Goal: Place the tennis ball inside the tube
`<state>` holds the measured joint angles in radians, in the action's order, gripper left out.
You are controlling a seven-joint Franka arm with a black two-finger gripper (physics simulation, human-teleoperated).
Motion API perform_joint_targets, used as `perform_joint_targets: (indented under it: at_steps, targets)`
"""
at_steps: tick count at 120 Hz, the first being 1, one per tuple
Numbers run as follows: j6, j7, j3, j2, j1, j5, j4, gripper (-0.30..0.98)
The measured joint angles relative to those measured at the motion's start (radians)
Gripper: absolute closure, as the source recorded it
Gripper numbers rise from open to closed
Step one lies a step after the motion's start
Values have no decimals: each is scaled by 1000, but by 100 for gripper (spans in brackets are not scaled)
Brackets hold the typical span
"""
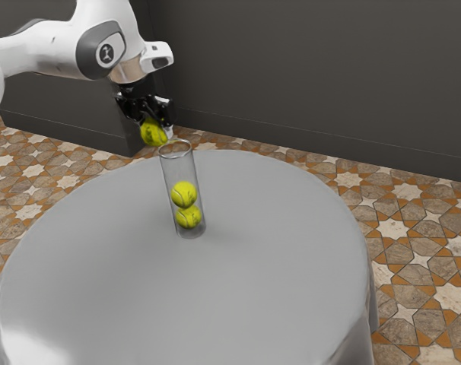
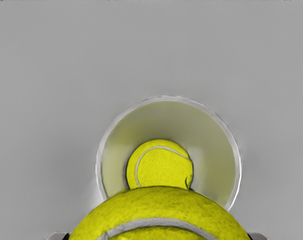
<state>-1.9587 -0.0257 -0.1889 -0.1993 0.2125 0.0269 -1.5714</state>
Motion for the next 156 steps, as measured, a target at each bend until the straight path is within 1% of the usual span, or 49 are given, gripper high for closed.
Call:
perform_joint_targets:
  at_steps: [14,46,67,89,109,117,125,139,145,147,152,156]
  targets:
    - [6,1,1,-58,-16,1,47,32]
    - [2,4,6,-124,-23,5,95,32]
    - [-5,6,8,-145,-31,7,122,32]
    - [-7,4,9,-152,-32,4,126,15]
    - [-7,0,9,-141,-31,3,120,7]
    - [9,-1,4,-103,-25,2,101,5]
    - [59,-1,1,-34,-17,-1,80,4]
    - [130,0,0,188,-13,1,-83,2]
    - [151,0,11,260,-29,2,-139,2]
    - [158,0,42,275,-64,2,-151,2]
    - [178,0,155,295,-193,2,-158,1]
    - [196,4,219,297,-264,3,-144,1]
